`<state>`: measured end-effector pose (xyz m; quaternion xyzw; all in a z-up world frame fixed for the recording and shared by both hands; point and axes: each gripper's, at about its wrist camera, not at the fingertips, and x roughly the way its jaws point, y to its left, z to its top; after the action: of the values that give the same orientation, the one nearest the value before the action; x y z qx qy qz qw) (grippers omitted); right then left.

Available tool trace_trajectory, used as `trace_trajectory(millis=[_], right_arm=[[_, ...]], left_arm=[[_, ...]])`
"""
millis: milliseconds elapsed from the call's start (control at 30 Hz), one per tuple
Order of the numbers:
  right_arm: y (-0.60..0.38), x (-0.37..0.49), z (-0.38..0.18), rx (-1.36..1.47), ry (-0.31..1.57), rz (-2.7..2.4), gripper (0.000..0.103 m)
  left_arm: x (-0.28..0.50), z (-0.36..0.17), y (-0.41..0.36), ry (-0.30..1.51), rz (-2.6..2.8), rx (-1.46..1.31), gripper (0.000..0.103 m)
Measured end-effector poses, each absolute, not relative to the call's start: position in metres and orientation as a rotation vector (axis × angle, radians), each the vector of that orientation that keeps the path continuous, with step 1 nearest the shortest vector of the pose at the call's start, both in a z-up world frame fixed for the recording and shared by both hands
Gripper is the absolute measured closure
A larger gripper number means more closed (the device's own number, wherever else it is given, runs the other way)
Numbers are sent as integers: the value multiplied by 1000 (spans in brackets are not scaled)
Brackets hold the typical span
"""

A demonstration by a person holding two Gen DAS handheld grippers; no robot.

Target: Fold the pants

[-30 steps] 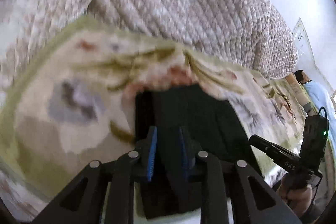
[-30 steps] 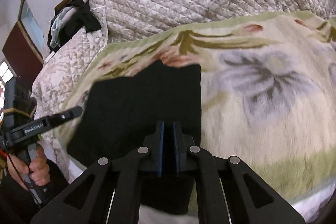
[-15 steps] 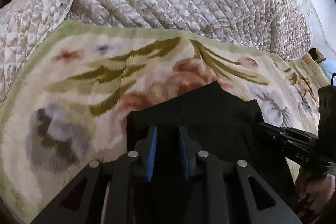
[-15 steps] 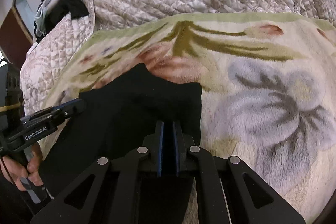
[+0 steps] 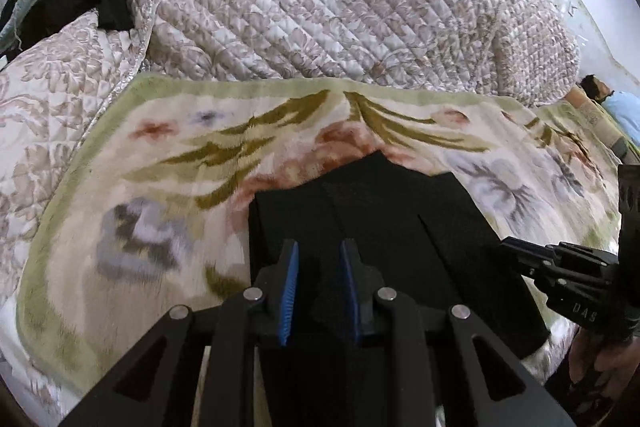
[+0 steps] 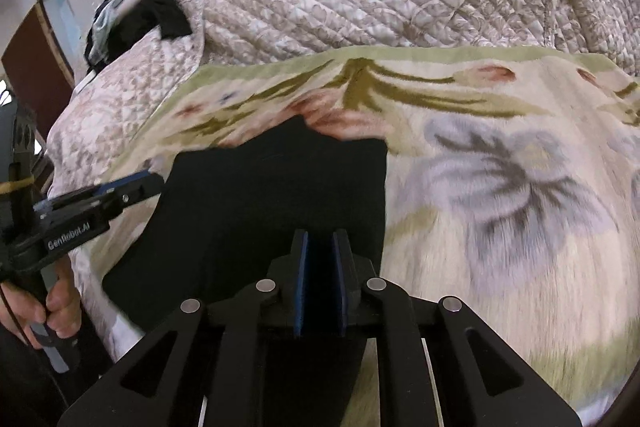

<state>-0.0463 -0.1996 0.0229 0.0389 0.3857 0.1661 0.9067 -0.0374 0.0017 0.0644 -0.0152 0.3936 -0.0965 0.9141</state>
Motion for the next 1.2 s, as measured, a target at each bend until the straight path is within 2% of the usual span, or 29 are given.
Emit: trace_trajectory(millis=[233, 300, 500, 533, 600, 633, 800, 867, 1000, 1167, 1200], right_arm=[[-191, -84, 22, 27, 779, 359, 91], [-185, -89, 15, -3, 795, 375, 86], [-184, -87, 14, -37, 805, 376, 82], [-187, -86, 15, -25, 807, 378, 79], [-195, -79, 19, 14, 808, 378, 47], [-201, -74, 21, 41, 807, 377, 42], [-231, -39, 21, 212, 844, 382, 41], [-237, -26, 13, 274, 882, 396, 41], [-239, -17, 2, 340, 913, 425, 41], [-237, -9, 0, 373, 903, 446, 41], [-234, -8, -2, 380, 905, 457, 44]], left_arm=[[-74, 57, 2, 824, -180, -6, 78], [-79, 50, 2, 844, -171, 1, 78], [-80, 47, 6, 847, -160, 6, 73], [-78, 48, 8, 848, -156, 2, 72], [-70, 48, 12, 856, -150, -14, 65], [-65, 48, 15, 859, -152, -30, 60], [-34, 42, 33, 900, -198, -157, 49], [-23, 34, 40, 932, -202, -215, 49], [-18, 23, 49, 941, -220, -307, 42], [-8, 16, 52, 936, -264, -370, 40], [-7, 14, 52, 940, -272, -389, 40]])
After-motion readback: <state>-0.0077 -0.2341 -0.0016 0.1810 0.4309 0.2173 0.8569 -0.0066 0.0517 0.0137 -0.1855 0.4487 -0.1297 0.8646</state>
